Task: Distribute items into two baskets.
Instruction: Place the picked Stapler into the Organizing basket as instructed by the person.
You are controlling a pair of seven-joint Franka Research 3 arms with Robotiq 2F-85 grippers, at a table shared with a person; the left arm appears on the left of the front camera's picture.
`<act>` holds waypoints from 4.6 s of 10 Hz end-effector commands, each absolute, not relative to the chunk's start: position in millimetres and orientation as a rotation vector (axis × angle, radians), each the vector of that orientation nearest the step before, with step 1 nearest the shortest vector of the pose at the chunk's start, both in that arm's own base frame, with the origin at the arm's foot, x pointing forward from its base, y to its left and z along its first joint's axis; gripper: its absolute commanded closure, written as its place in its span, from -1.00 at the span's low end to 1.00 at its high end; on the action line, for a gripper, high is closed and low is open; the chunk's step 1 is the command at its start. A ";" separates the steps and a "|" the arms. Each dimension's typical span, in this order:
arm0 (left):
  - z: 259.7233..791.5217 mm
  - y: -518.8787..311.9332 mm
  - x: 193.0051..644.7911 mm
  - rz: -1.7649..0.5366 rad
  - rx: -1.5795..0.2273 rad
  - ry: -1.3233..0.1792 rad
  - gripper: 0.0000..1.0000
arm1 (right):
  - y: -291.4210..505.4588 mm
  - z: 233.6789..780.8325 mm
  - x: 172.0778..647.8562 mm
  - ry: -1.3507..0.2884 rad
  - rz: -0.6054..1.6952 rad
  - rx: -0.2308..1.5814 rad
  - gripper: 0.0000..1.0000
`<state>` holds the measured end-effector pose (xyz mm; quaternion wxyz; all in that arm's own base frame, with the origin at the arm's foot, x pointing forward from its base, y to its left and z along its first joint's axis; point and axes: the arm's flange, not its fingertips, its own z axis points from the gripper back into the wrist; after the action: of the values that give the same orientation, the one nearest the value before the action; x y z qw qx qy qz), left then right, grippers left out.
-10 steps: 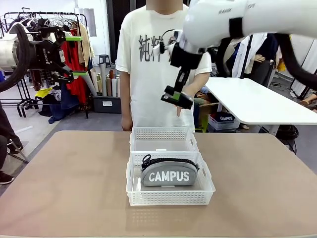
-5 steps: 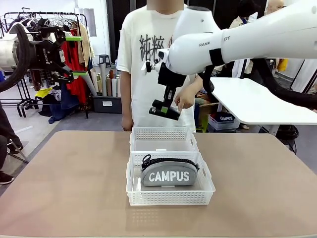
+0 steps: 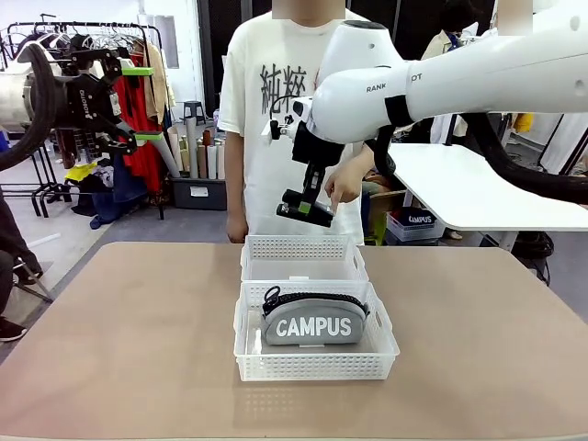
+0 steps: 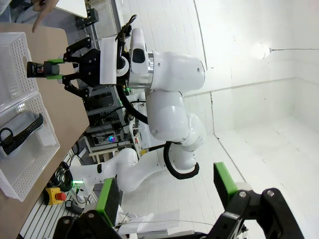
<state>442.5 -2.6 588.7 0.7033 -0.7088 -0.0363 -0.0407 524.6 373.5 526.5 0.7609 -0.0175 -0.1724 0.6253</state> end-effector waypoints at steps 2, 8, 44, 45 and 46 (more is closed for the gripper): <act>589.8 -1.6 441.8 -0.094 -1.582 -0.080 -1.00 | 372.2 531.9 522.6 -0.386 1.360 -0.044 1.00; 589.8 -1.6 441.8 -0.094 -1.582 -0.080 -1.00 | 378.7 452.2 546.3 -0.382 1.590 -0.105 1.00; 589.8 -1.6 441.8 -0.094 -1.582 -0.080 -1.00 | 371.0 392.6 600.2 -0.088 1.440 0.056 -1.00; 589.8 -1.6 441.8 -0.094 -1.582 -0.080 -1.00 | 362.3 411.4 603.1 -0.003 1.392 0.111 -1.00; 589.8 -1.6 441.8 -0.094 -1.582 -0.080 -1.00 | 357.1 427.4 598.2 0.066 1.341 0.156 -1.00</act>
<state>442.5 -2.4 588.6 0.7033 -0.7089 -0.0363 -0.0405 596.6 363.3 401.7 0.7587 0.0366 -0.0008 0.6504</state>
